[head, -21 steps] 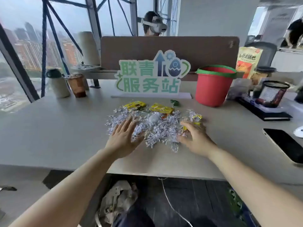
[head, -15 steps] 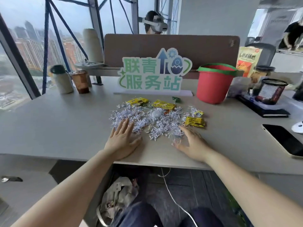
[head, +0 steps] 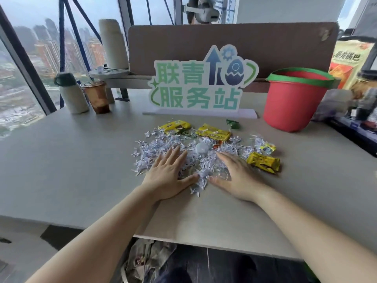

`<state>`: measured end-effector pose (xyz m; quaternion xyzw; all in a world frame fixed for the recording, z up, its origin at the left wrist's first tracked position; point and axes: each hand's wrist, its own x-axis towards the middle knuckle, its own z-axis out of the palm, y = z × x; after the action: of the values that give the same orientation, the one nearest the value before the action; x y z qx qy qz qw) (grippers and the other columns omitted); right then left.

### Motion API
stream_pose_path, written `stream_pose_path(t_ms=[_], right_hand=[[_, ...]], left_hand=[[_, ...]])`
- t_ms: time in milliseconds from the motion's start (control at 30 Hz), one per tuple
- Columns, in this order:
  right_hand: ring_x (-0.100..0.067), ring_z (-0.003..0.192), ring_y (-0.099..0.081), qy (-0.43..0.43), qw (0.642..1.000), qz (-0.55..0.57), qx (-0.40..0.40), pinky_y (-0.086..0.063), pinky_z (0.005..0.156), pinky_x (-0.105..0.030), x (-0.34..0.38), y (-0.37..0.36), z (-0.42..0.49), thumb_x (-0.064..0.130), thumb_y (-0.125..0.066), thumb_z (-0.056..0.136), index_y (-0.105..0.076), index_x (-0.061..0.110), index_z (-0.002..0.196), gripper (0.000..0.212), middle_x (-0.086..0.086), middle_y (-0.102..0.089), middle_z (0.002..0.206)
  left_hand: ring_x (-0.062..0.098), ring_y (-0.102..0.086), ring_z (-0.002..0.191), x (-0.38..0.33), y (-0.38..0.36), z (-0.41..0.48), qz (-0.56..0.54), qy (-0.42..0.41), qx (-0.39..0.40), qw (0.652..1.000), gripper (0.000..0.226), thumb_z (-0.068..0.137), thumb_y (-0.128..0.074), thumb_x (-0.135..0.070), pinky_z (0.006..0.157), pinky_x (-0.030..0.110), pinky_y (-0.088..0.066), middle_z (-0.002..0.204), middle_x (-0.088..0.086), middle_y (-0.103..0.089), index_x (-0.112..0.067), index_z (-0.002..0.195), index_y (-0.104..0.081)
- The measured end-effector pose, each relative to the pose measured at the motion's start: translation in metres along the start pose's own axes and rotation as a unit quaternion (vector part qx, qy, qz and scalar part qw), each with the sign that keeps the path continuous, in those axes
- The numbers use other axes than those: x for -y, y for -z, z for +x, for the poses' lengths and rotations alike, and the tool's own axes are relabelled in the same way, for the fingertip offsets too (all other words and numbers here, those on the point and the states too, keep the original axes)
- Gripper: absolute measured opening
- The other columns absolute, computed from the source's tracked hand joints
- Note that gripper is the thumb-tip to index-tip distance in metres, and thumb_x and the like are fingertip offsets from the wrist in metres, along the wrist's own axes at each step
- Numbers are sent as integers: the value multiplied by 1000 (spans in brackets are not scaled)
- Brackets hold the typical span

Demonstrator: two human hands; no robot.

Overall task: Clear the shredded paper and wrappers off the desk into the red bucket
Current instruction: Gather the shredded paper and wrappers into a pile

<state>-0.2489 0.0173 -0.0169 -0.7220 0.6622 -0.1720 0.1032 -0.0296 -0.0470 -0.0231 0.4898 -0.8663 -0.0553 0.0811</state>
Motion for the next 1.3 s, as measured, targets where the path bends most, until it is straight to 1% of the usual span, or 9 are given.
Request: stream_pose_path(t_ms=[100,233,367,467,567,800,1000,1133,1300], right_hand=[[-16,141,-20,6,1000,-17,-3,-19,116,-36,5,4,4,65,-46,81,-24,32,143,74,9,-24,154],[-19,135,-28,1,1000,0,-14,-24,111,-35,7,4,8,57,-51,83,-40,30,136,60,5,-37,147],[-22,136,-25,7,999,3,-36,-22,112,-37,4,4,7,60,-51,81,-32,31,141,69,4,-30,150],[-24,143,-13,-5,1000,7,-19,-15,117,-44,5,3,10,70,-47,76,-18,33,145,83,5,-15,157],[-22,145,-12,-15,1000,-14,6,-14,118,-42,8,-1,14,74,-45,74,-16,32,146,88,5,-15,157],[-24,126,-37,0,999,-13,-46,-33,105,-36,5,2,18,52,-51,85,-52,28,128,48,-1,-48,136],[-28,111,-47,-3,998,20,-64,-39,89,-34,5,3,21,33,-55,89,-61,16,113,30,-9,-56,113],[-24,98,-50,7,995,49,-82,-34,75,-27,8,3,21,24,-57,88,-62,11,103,21,-3,-51,94],[-17,85,-49,16,993,73,-96,-35,71,-26,7,5,19,20,-58,87,-64,10,98,16,-8,-59,103]], left_hand=[[10,-1,146,1,0,0,-6,-13,-9,1000,84,76,-23,-80,121,35,0,158,-10,-9,-34,146,-14],[10,-19,144,1,3,-3,-43,-30,-46,998,77,76,-28,-71,119,29,-16,154,-10,-28,-32,143,-28],[14,-11,146,1,5,-9,-57,-13,-75,996,81,74,-26,-77,120,37,-12,156,-9,-19,-35,144,-23],[17,1,147,-3,6,-11,-37,40,-37,998,76,81,-35,-73,119,37,-4,159,-7,-5,-40,145,-12],[15,-3,147,-8,5,-8,-25,54,-16,998,71,84,-32,-69,118,34,-6,158,-9,-10,-39,145,-12],[24,-42,128,-16,7,-4,-48,3,-98,994,43,90,-50,-38,105,30,-32,137,-2,-52,-26,132,-49],[28,-51,114,-21,3,1,-102,13,-120,987,33,88,-57,-27,96,31,-37,120,6,-60,-22,121,-61],[30,-55,108,-20,4,1,-124,14,-128,984,29,86,-61,-24,94,33,-42,113,9,-62,-18,114,-65],[30,-58,104,-21,7,1,-151,20,-144,978,26,87,-60,-23,89,32,-44,110,11,-63,-16,111,-67]])
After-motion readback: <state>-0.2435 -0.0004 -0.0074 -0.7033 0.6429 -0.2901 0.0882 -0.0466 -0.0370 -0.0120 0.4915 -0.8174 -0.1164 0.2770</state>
